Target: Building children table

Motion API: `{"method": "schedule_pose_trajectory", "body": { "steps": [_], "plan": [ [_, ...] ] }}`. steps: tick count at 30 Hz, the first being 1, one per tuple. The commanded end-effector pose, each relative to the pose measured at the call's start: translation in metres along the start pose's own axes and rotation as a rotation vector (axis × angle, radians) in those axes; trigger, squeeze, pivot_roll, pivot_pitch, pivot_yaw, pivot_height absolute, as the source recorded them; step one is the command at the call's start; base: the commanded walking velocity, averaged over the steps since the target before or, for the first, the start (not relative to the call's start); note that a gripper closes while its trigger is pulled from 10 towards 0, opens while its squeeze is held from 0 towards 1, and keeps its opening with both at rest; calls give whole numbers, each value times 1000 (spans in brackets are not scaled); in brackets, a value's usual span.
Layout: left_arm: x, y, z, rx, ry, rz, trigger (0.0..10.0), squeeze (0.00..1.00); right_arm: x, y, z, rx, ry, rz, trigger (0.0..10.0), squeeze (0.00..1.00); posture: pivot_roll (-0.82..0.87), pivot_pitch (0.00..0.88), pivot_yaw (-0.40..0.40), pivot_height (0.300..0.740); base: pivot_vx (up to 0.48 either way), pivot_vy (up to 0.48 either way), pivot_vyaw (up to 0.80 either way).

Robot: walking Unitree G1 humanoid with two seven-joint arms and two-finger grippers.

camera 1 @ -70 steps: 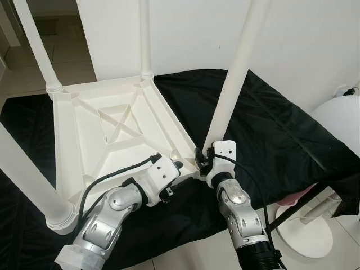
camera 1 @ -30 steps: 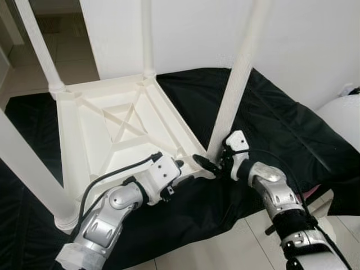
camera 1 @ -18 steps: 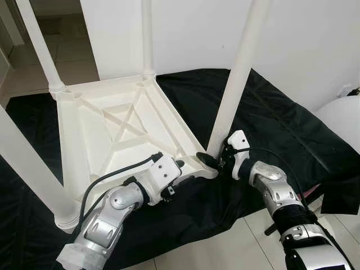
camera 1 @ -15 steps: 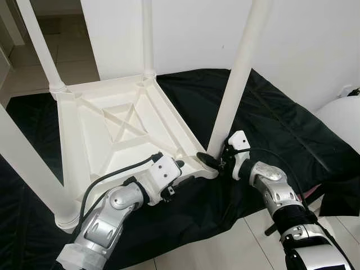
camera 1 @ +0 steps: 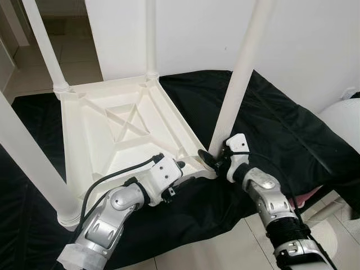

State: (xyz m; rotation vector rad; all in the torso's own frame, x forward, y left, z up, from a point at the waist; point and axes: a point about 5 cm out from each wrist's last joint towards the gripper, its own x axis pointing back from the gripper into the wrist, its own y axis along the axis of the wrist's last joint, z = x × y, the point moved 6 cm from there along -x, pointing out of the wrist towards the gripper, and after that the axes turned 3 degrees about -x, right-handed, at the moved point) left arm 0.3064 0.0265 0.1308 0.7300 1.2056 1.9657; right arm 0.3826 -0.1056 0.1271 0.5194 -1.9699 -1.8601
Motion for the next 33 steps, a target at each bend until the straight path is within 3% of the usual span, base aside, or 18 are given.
{"method": "schedule_pose_trajectory", "body": {
  "steps": [1,3,9,15,20,21,22,23,27,28,31,32,33],
  "plan": [
    [1,-7,-1,-4,2,23,10000,0,5,-9,-13,-12,-101,35,10000,0,-36,6,-23,740,0,0,0],
    [3,-6,1,9,15,20,10000,0,9,-6,-6,-41,-185,22,10000,0,-33,15,-25,740,0,0,0],
    [3,-6,2,10,20,20,10000,0,10,-5,-1,-49,-232,7,10000,0,-31,20,-27,740,0,0,0],
    [2,-3,8,19,66,8,10000,0,14,-4,6,-92,-408,-39,10000,0,-20,26,-38,740,0,0,0],
    [3,-3,8,20,74,9,10000,0,12,-1,14,-158,-436,-57,10000,0,-20,27,-38,740,0,0,0],
    [3,-3,9,19,76,10,10000,0,11,2,17,-169,-424,-67,10000,753,-23,33,-30,740,0,0,0],
    [3,-3,9,19,76,10,10000,0,11,2,17,-169,-424,-67,10000,753,-23,33,-30,740,0,0,0],
    [3,-3,10,17,83,9,10000,0,11,5,20,-172,-403,-81,10000,1000,-23,33,-30,740,0,0,0],
    [3,-3,16,6,108,13,10000,0,15,12,18,-155,-384,-108,10000,1000,-27,39,-29,740,0,0,0],
    [3,-3,20,9,125,13,10000,0,17,12,16,-137,-375,-108,10000,855,-33,43,-27,740,0,0,0],
    [3,-3,22,12,136,12,10000,0,18,12,15,-125,-368,-107,10000,855,-33,43,-27,740,0,0,0],
    [4,-3,25,14,146,13,10000,0,20,12,14,-124,-362,-109,10000,0,-33,43,-27,740,0,0,0],
    [4,-3,26,16,153,17,10000,0,21,12,15,-122,-352,-109,10000,0,-33,43,-27,740,0,0,0]
  ]
}}
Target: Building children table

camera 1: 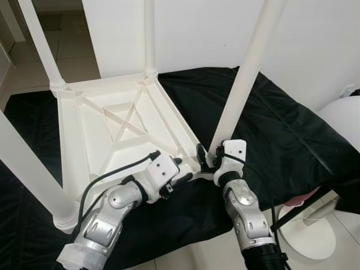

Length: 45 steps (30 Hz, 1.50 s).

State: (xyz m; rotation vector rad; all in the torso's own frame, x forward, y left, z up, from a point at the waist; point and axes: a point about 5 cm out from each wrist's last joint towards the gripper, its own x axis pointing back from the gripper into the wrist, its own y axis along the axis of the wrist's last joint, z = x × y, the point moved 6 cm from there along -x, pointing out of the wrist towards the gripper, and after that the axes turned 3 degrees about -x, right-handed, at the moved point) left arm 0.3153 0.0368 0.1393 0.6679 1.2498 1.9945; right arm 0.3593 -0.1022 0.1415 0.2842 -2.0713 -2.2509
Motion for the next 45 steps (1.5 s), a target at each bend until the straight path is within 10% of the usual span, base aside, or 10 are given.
{"method": "schedule_pose_trajectory", "body": {
  "steps": [1,27,45],
  "plan": [
    [1,-6,13,8,96,33,10000,0,6,-3,0,-10,20,5,10000,0,-37,46,-23,740,0,0,0],
    [21,-38,14,24,107,171,10000,0,70,-16,-15,38,108,13,10000,0,-50,64,-4,740,0,0,0],
    [50,-19,41,167,450,34,10000,0,75,-20,-9,71,163,13,10000,0,-30,81,0,740,0,0,0]
  ]
}}
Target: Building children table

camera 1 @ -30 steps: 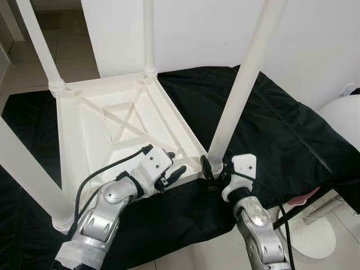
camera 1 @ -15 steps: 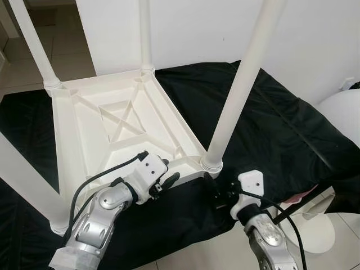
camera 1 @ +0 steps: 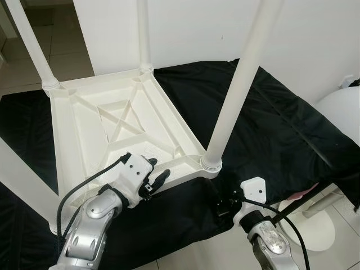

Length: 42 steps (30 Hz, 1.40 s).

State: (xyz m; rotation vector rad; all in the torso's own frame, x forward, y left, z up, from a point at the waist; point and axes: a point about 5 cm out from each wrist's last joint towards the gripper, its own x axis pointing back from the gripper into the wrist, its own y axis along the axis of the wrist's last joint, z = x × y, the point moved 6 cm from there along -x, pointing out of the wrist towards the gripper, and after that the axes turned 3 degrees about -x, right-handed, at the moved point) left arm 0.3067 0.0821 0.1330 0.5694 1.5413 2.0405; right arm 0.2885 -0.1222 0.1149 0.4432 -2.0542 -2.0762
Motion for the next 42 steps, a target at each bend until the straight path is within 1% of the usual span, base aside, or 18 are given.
{"method": "schedule_pose_trajectory", "body": {
  "steps": [1,2,4,6,7,9,10,11,12,13,14,16,18,20,24,29,34,42],
  "plan": [
    [6,3,28,23,280,-21,10000,0,-2,-1,-1,9,-9,-3,10000,0,-26,78,0,740,0,0,0],
    [6,3,28,23,280,-21,10000,0,-2,-1,-1,9,-9,-3,10000,0,-26,78,0,740,0,0,0],
    [7,1,30,7,322,-2,10000,0,-5,-1,-2,17,-13,-9,10000,0,-23,79,-4,740,0,0,0],
    [9,1,32,-8,370,-10,10000,0,-8,1,-1,16,-22,-19,10000,0,-23,79,-4,740,0,0,0],
    [9,1,32,-8,370,-10,10000,0,-8,1,-1,16,-22,-19,10000,0,-23,79,-4,740,0,0,0],
    [11,7,34,-9,397,-47,10000,0,-9,4,-2,18,-34,-43,10000,0,-20,74,-8,740,0,0,0],
    [11,7,34,-9,397,-47,10000,0,-9,4,-2,18,-34,-43,10000,0,-20,74,-8,740,0,0,0],
    [14,15,29,31,387,-109,10000,0,-3,4,-2,20,-41,-52,10000,0,-20,72,-13,740,0,0,0],
    [14,15,29,31,387,-109,10000,0,-3,4,-2,20,-41,-52,10000,0,-20,72,-13,740,0,0,0],
    [16,18,27,41,380,-130,10000,0,0,3,-1,23,-40,-52,10000,0,-20,72,-13,740,0,0,0],
    [18,19,23,46,363,-145,10000,0,2,2,-1,23,-40,-49,10000,0,-24,72,-16,740,0,0,0],
    [19,18,20,38,354,-148,10000,0,4,1,0,23,-36,-45,10000,0,-24,72,-16,740,0,0,0],
    [19,18,13,40,316,-158,10000,0,4,1,0,21,-35,-45,10000,0,-27,73,-13,740,0,0,0],
    [20,18,12,38,313,-166,10000,0,3,1,-1,20,-36,-46,10000,0,-28,73,-12,740,0,0,0],
    [21,18,11,37,314,-172,10000,0,2,0,-3,23,-43,-46,10000,0,-28,71,-8,740,0,0,0],
    [25,10,10,18,310,-153,10000,0,2,-4,-2,21,-49,-44,10000,0,-23,67,-3,740,0,-283,0],
    [27,8,9,18,312,-149,10000,0,2,-5,-1,20,-50,-44,10000,0,-20,65,-5,740,0,-368,0],
    [29,8,15,16,329,-150,10000,0,2,-7,1,19,-36,-36,10000,0,-14,60,-9,740,0,-367,0]
  ]
}}
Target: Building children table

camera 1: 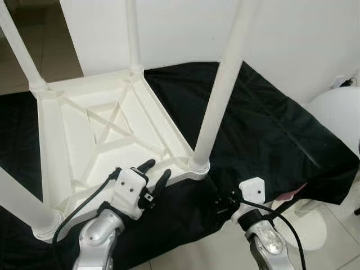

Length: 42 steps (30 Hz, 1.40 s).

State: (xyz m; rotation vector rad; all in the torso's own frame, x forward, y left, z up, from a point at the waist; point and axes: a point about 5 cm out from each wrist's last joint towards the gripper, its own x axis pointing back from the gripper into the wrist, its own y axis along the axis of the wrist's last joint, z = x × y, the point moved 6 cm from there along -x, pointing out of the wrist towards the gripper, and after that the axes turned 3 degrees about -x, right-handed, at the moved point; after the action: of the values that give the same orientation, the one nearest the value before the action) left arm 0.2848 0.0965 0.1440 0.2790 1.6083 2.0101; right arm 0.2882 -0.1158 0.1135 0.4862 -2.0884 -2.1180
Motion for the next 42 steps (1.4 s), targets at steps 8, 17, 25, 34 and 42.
{"method": "schedule_pose_trajectory", "body": {
  "steps": [8,17,25,34,42],
  "plan": [
    [3,-4,22,-6,203,20,10000,0,3,-7,-4,11,12,25,10000,0,-8,58,-15,740,0,-367,0],
    [7,-10,41,51,330,56,10000,0,3,-6,-4,26,24,27,10000,0,-10,68,-14,740,0,0,0],
    [4,-8,53,26,411,74,10000,0,2,-6,-3,28,35,26,10000,0,-15,74,-21,740,0,0,422],
    [-2,-23,50,42,396,142,10000,0,-6,-3,-12,45,23,23,10000,0,-23,88,-40,740,0,0,800],
    [-2,-20,59,69,434,127,10000,0,-15,-1,-20,18,-12,4,10000,0,-10,79,-36,740,0,0,300]
  ]
}}
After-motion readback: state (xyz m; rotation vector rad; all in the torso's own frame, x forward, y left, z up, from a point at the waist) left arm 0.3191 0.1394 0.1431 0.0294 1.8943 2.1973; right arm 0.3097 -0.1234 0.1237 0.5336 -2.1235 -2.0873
